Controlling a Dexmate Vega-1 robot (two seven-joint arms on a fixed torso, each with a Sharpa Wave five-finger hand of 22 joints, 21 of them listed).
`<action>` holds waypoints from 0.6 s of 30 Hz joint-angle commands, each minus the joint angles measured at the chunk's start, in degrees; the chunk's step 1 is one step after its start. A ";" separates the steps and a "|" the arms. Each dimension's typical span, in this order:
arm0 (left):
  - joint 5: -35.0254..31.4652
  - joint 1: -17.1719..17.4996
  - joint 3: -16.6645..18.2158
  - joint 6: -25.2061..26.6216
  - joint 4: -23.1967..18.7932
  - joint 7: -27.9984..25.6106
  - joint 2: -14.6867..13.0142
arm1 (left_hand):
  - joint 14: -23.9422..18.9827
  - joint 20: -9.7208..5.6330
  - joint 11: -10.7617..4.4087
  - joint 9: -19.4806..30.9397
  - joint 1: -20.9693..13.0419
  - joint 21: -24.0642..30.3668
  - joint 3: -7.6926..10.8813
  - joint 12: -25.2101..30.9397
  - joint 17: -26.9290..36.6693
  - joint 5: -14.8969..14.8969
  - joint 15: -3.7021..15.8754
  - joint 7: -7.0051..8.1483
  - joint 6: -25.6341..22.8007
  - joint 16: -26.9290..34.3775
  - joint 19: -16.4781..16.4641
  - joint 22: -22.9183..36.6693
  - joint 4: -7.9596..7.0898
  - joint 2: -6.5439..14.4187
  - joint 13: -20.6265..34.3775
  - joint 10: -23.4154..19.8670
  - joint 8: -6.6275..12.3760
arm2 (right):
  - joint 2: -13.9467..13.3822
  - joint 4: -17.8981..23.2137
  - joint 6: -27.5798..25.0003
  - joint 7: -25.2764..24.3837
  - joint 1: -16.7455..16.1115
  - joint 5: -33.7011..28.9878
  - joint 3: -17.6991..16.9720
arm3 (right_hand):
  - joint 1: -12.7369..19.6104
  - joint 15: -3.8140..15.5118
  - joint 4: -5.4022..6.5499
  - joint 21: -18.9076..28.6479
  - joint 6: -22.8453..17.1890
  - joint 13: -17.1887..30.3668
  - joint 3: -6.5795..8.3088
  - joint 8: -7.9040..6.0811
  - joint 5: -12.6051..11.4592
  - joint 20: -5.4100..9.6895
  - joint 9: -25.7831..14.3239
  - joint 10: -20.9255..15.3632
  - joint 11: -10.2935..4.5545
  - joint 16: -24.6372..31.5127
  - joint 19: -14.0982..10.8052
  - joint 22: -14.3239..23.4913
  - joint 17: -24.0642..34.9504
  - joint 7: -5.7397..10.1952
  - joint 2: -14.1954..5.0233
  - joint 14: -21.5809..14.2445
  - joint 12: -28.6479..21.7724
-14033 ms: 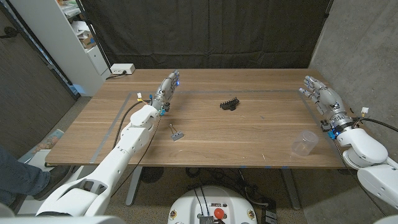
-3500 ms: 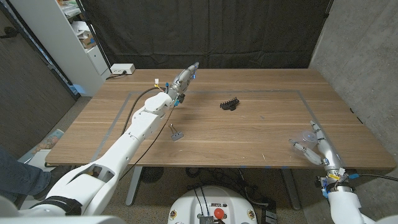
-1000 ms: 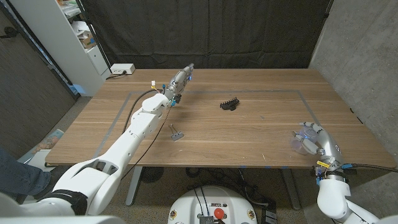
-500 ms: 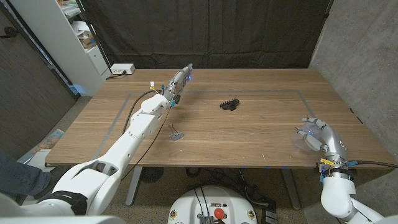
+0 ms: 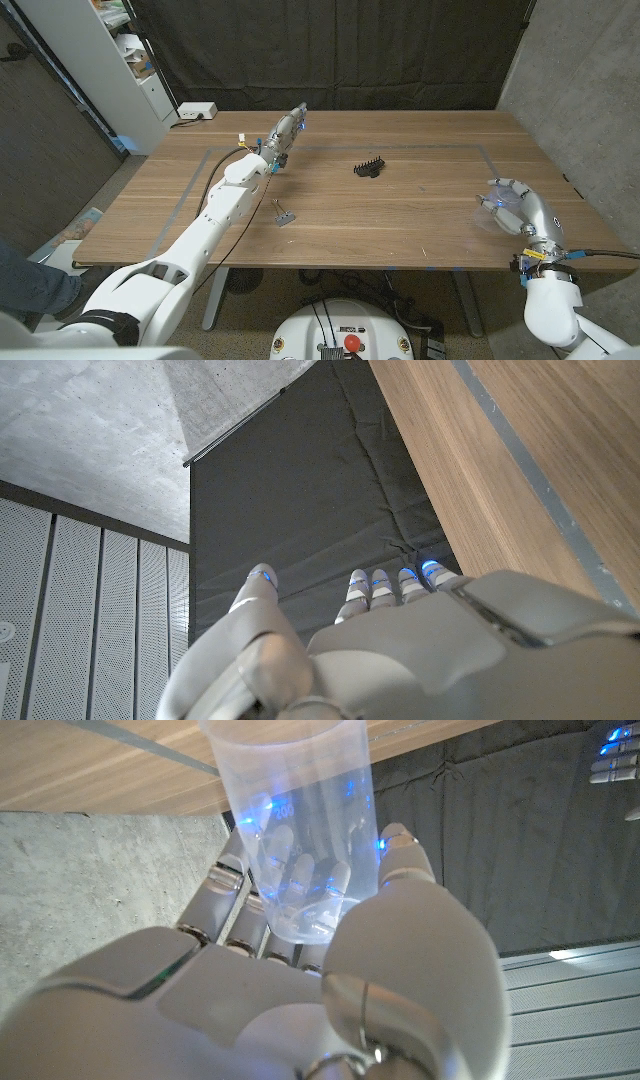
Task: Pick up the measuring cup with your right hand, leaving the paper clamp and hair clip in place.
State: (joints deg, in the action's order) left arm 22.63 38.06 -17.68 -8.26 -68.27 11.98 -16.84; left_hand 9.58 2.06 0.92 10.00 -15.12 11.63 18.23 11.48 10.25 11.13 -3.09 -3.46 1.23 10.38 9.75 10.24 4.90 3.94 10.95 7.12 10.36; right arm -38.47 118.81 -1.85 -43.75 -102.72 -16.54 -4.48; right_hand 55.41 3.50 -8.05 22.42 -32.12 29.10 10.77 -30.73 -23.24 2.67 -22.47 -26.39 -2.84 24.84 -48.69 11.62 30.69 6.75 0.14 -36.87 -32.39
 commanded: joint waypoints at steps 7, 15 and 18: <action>1.10 0.43 0.76 -1.46 0.46 1.17 -0.18 | 1.07 0.39 -0.06 0.20 0.12 -0.07 0.06 0.50 0.15 -0.21 -0.02 0.23 -0.20 0.35 2.86 0.30 0.20 0.38 0.14 0.00 0.34 | 2.16 6.10 -1.12 6.47 -2.28 -1.31 -5.33 | 4.59 2.60 0.04 0.55 0.03 0.65 0.67 -0.52 1.11 3.34 -0.45 0.60 0.27 -0.11 -2.91 0.27 0.92 -0.69 -5.01 -0.45 -0.34; 1.44 0.30 1.05 -2.36 1.49 1.87 -0.02 | 1.12 0.35 -0.09 0.20 0.11 -0.07 0.07 0.48 0.15 -0.21 -0.04 0.22 -0.22 0.33 2.87 0.31 0.23 0.43 0.14 0.06 0.35 | 3.85 8.93 -1.24 8.61 -2.82 -2.57 -7.63 | 4.64 2.46 0.13 0.78 0.43 0.96 0.84 -0.34 1.83 3.32 -0.42 0.71 0.45 -0.31 -2.77 0.30 1.43 -0.87 -5.24 -0.45 -0.45; 1.49 0.18 1.15 -2.75 2.15 2.17 0.05 | 1.10 0.37 -0.02 0.20 0.11 -0.07 0.06 0.50 0.14 -0.21 -0.02 0.22 -0.21 0.34 2.90 0.31 0.25 0.45 0.14 0.02 0.34 | 4.41 9.65 -0.76 9.55 -2.86 -2.78 -8.62 | 4.71 2.45 0.12 0.88 0.44 1.06 0.93 -0.27 2.08 3.31 -0.32 0.82 0.41 -0.41 -2.74 0.31 1.61 -0.93 -5.33 -0.44 -0.45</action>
State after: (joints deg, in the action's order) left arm 23.61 38.43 -16.95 -9.85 -67.69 13.15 -17.01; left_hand 9.58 2.05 0.92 10.00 -15.12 11.63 18.23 11.48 10.25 11.13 -3.09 -3.46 1.23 10.38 9.75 10.24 4.90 3.94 10.95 7.12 10.36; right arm -35.85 125.23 -2.77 -37.36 -104.88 -18.27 -10.04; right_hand 55.41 3.51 -8.03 22.95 -31.87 29.90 11.26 -30.85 -21.39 2.67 -22.73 -25.76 -2.66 24.56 -48.69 11.60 32.02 6.06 0.14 -36.88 -32.39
